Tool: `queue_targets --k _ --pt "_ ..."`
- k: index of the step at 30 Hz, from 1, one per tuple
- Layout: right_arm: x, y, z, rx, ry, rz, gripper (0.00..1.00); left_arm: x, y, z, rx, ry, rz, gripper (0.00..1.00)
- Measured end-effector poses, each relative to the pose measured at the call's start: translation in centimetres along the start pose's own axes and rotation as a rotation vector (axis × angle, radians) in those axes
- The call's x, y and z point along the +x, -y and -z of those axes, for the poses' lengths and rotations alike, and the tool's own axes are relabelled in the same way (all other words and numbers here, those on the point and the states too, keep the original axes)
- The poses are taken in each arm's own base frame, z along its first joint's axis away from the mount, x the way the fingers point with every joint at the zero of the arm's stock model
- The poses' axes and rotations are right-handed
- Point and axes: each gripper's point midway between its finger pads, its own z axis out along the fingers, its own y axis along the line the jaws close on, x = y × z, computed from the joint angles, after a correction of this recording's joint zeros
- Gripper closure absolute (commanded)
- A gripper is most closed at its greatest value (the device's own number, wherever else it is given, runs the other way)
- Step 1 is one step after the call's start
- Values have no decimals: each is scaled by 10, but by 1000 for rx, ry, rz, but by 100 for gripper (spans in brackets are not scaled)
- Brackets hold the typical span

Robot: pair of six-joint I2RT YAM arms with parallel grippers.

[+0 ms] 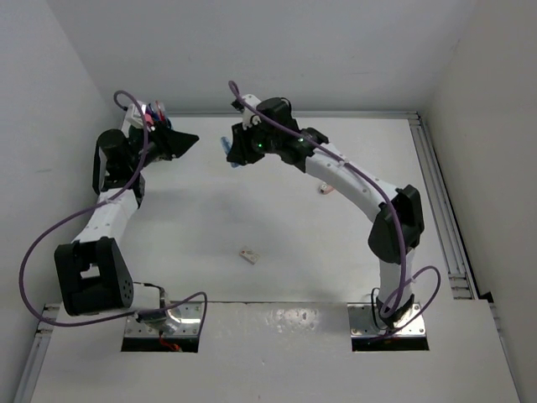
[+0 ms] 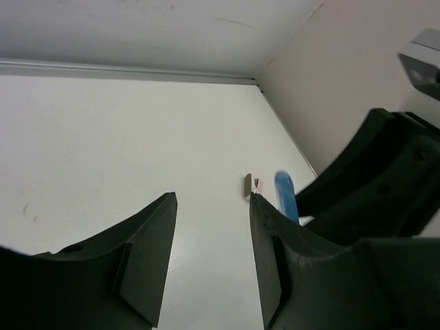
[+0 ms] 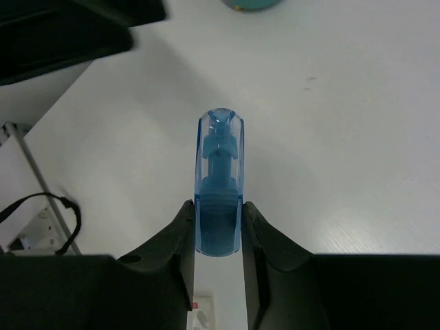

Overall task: Sort the stationery into containers
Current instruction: Pass the stationery from the right arm to the left

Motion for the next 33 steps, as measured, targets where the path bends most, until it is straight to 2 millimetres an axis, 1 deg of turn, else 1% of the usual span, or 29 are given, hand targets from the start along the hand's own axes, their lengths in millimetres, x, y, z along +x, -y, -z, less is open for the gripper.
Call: queue_targets --k 1,3,6,9,11,16,17,18,20,21,23,24,25,26,27,28,30,32,33 --pt "-4 -10 0 -17 12 27 100 2 0 -3 4 -7 11 48" --pt "0 -27 -3 -47 8 68 100 7 4 -11 20 -28 29 48" --pt "7 -40 -6 -59 -11 114 100 14 18 -23 61 -67 35 48" --pt "8 -39 -7 -35 -8 156 100 23 34 -31 110 -116 26 48" --pt "7 -36 -7 -17 -5 174 100 30 41 -32 130 -144 18 48" --pt "5 -28 -7 25 3 205 100 46 46 -33 142 -209 9 49" --pt "3 -27 -7 32 6 210 100 49 46 -33 142 -222 9 52" --pt "2 -27 -6 36 9 213 100 52 47 -33 142 -233 11 57" --pt "-2 -26 -6 44 17 218 100 58 46 -34 141 -253 12 63" --pt "-2 -25 -5 48 17 220 100 60 46 -35 141 -258 14 71" --pt "1 -24 -6 52 8 221 100 61 46 -34 141 -263 21 78" --pt "2 -23 -7 55 6 221 92 60 48 -34 148 -264 24 88" --pt "3 -22 -8 58 3 223 81 60 49 -34 151 -266 31 93" --pt "2 -22 -9 58 4 226 52 59 49 -33 152 -264 33 98" --pt "2 -22 -9 59 4 223 41 59 48 -33 150 -264 40 100" --pt "2 -22 -9 57 4 232 35 56 45 -33 140 -256 34 100" --pt "2 -20 -8 60 2 236 30 43 30 -34 102 -228 18 100" --pt "5 -14 -7 70 -12 233 29 19 6 -36 31 -187 -17 100" --pt "6 -9 -6 77 -16 228 29 3 -9 -36 -16 -160 -43 100"
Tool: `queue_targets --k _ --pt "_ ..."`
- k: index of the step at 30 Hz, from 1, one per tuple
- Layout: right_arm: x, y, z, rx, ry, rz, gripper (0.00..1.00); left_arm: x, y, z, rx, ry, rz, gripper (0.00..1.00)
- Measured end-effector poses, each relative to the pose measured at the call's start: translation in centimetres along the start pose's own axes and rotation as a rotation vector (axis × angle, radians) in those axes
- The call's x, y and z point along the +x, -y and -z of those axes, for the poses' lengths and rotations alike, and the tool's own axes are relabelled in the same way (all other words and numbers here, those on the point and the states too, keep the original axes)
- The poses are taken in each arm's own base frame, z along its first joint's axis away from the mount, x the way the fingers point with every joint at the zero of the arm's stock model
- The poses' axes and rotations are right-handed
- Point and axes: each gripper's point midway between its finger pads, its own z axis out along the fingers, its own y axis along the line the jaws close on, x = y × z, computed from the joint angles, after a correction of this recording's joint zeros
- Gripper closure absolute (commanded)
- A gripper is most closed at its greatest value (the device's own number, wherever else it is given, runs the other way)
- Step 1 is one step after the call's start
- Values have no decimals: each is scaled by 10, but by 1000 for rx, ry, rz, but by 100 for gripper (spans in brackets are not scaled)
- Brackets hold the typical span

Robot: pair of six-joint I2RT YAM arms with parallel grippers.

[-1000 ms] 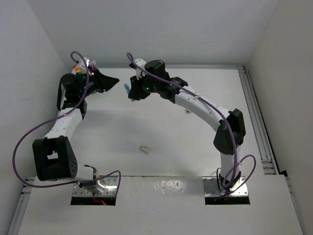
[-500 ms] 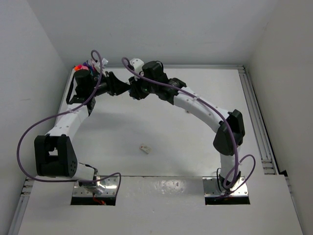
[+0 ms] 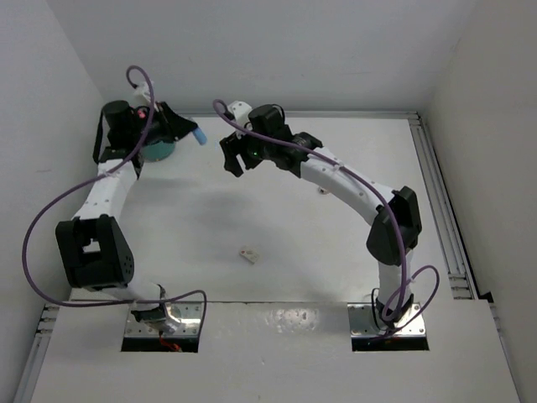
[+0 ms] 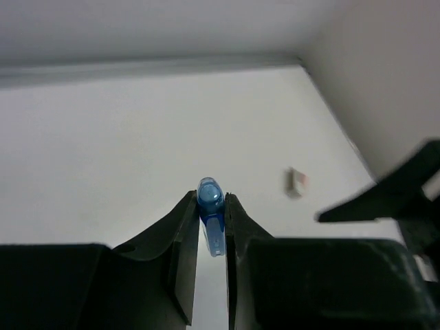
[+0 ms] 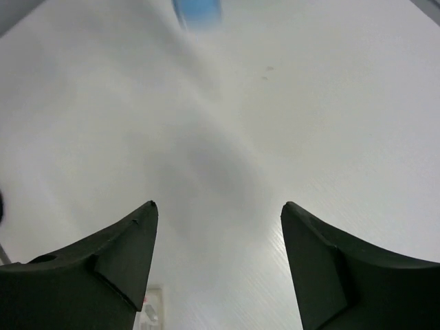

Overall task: Sort the stationery into containers
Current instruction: Pass the stationery from the right arm to the left, then place the stationery into the container

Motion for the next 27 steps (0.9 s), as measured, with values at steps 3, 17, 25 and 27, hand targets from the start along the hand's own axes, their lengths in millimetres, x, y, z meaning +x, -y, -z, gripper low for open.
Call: queue_targets --k 3,17,25,27 --pt "16 31 8 48 -38 -45 29 -49 -54 13 -190 91 -93 100" --pt "108 173 63 309 -232 -360 30 -50 -237 39 -664 63 -232 100" --pt "115 175 77 320 -238 -380 30 -57 -261 33 -715 86 -266 100" --pt "119 180 81 330 -241 -389 30 -63 -262 33 -726 102 -284 100"
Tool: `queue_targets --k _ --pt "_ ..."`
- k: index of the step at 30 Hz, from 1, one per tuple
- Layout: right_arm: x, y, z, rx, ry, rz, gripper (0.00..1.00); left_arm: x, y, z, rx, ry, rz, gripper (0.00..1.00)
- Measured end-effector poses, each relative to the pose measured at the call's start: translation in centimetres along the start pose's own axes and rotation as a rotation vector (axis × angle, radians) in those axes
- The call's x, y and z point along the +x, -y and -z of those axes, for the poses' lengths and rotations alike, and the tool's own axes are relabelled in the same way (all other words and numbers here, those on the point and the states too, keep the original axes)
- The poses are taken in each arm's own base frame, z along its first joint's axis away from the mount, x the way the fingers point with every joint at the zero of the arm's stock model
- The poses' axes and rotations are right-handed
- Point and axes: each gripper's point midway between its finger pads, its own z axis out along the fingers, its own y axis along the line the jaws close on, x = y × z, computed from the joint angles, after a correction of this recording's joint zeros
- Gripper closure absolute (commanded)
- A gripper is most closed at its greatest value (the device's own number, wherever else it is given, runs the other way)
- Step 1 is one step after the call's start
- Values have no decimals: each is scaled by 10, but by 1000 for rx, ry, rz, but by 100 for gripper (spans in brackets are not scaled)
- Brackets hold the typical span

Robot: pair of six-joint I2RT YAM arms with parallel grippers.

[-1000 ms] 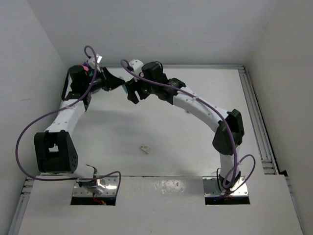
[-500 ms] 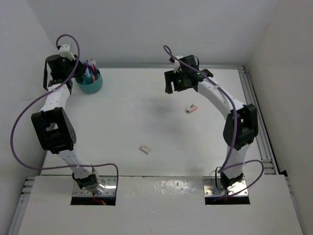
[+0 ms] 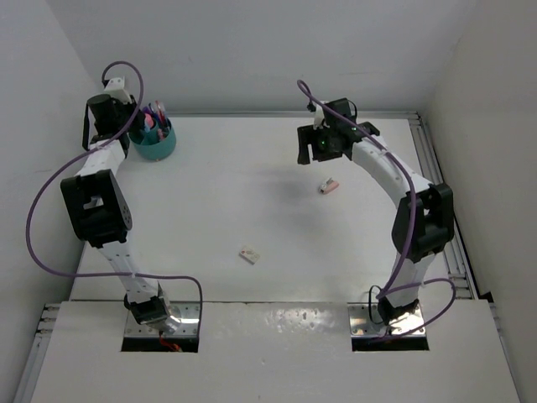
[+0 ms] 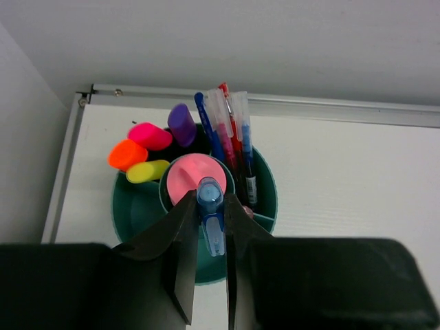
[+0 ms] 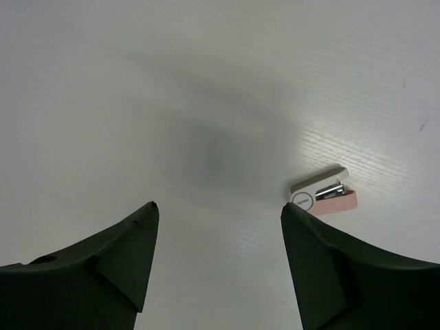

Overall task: Sort the stationery into containers
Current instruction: Place the stationery into the container

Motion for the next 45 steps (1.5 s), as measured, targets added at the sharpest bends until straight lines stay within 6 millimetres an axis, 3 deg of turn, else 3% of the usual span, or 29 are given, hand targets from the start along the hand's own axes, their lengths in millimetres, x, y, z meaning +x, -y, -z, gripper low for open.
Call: queue_targets --k 11,29,45 --pt "23 48 7 72 -47 -107 29 7 3 -10 -11 3 -23 100" --pt "50 75 16 116 -94 -172 30 7 6 -13 -12 30 -29 100" --pt "51 74 16 115 -96 -179 29 13 10 -5 -15 23 -28 100"
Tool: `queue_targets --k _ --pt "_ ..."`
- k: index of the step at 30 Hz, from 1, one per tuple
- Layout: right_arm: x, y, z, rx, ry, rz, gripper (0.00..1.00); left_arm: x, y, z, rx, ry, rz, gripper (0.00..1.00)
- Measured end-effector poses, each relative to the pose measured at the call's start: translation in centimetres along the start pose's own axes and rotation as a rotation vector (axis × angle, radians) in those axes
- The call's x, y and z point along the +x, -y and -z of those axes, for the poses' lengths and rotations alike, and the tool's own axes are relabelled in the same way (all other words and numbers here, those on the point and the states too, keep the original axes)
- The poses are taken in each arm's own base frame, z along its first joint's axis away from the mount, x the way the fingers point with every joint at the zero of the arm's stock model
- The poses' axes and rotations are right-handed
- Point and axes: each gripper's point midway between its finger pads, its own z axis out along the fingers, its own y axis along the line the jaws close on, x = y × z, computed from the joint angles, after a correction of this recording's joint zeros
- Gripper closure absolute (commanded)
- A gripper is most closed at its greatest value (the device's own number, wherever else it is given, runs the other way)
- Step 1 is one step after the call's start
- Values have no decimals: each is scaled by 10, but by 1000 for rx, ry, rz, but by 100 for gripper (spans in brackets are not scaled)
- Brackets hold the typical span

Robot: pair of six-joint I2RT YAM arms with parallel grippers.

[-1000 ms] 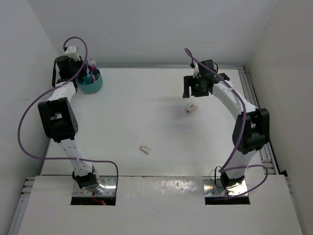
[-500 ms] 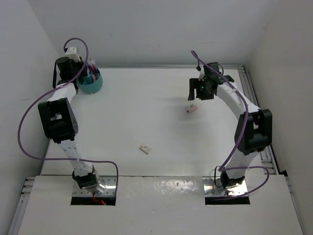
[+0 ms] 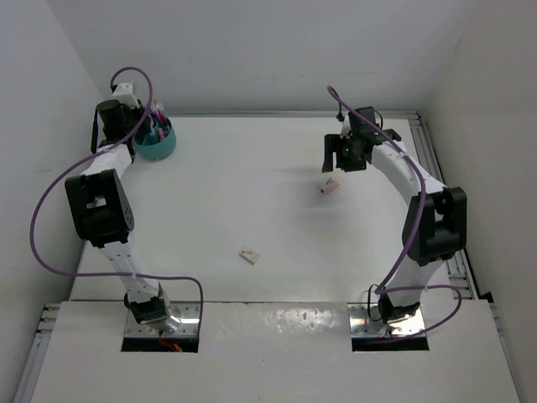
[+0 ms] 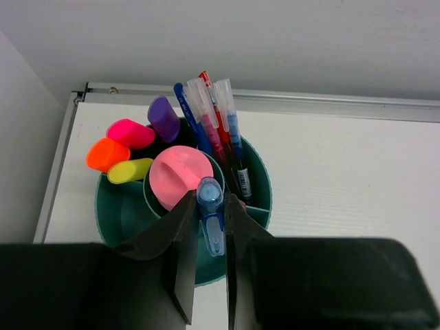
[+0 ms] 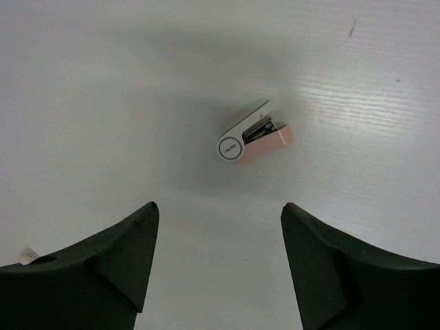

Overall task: Sort the stationery into containers
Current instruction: Place the stationery into the container

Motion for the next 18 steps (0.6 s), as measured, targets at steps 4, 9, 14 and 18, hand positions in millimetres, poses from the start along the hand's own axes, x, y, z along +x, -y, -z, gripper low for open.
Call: queue_targets --k 4,9,14,18 --pt "0 0 0 0 0 0 29 1 0 0 -1 -3 -2 100" --pt "0 0 0 0 0 0 29 4 -2 0 -8 -16 -2 100" --pt "0 0 0 0 0 0 29 6 -2 0 -9 -22 -3 100" --pt "0 0 0 0 0 0 29 7 -2 0 -9 -24 -4 76"
